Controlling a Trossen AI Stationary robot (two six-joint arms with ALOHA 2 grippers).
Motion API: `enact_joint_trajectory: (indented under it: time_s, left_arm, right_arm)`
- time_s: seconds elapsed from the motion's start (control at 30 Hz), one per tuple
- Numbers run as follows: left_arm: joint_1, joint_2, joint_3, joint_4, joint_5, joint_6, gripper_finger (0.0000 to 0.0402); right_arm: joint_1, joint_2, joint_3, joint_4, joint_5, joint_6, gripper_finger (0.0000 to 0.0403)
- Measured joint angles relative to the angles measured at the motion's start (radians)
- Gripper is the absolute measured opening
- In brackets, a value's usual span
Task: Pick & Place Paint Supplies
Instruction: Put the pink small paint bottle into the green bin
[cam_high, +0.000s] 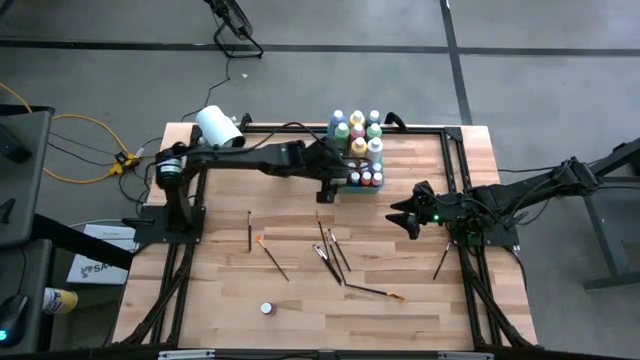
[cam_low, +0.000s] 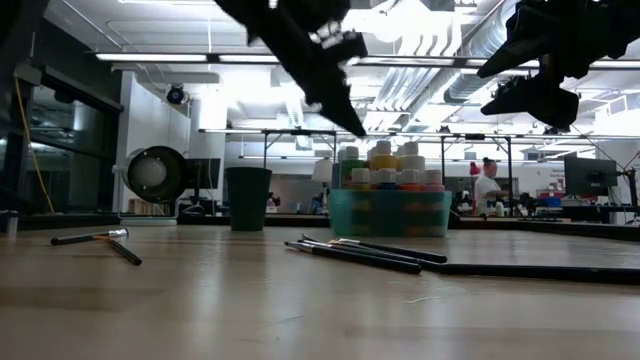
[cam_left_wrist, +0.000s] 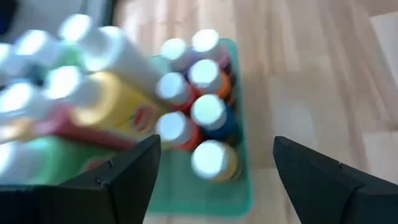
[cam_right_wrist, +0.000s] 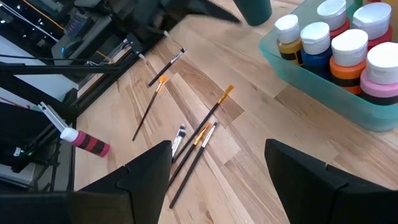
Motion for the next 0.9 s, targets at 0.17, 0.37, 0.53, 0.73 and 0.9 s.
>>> enact_joint_trajectory:
  time_s: [0.17,0.37,0.53,0.73,0.9]
  left_arm:
    - [-0.086,-0.094,0.000,-0.121,-0.045,0.003,0.0305]
    - [-0.226,-0.168,-0.037,-0.316,-0.042,0.051,0.0306]
    - [-0.343,-0.282,-0.189,-0.319,0.056,0.066,0.0306]
    - [-0.484,-0.443,-0.399,-0.244,0.213,0.127,0.0306]
    - [-0.569,-0.543,-0.555,-0.162,0.306,0.085,0.0306]
  right_arm:
    - [0.000,0.000,0.000,0.001,0.000,0.000,0.0252]
    - [0.000,0.000,0.000,0.000,0.000,0.000,0.0252]
    - [0.000,0.000,0.000,0.001,0.000,0.000,0.0252]
    - [0.000,0.000,0.000,0.000,0.000,0.000,0.0252]
    - [0.000,0.000,0.000,0.000,0.000,0.000,0.0252]
